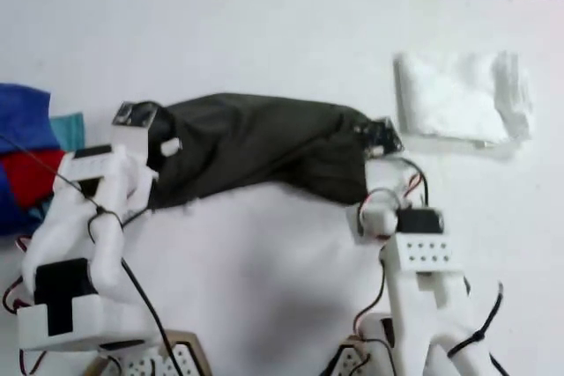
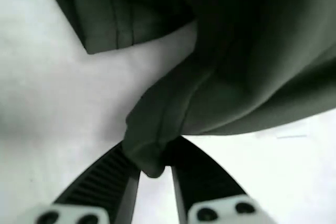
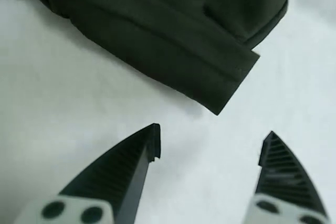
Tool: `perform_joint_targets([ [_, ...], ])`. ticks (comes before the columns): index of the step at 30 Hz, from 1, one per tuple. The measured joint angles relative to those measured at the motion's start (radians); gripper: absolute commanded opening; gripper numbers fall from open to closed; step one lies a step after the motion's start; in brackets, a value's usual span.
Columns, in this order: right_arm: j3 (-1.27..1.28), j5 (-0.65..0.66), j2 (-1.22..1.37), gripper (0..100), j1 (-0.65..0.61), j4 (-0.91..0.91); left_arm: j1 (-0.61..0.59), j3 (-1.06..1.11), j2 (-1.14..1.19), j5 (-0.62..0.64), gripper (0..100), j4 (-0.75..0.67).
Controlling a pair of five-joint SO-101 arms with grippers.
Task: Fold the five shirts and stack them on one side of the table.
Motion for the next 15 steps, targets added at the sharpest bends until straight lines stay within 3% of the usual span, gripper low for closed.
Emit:
perform_joint_targets([
  [6,0.198,-0.002,-0.008,29.7,0.0,-0.247,-0.011,-0.003,0.0,0.0,21,-0.002],
  [15,0.212,-0.002,-0.015,29.7,0.0,-0.29,-0.038,-0.048,0.005,0.008,21,-0.002],
])
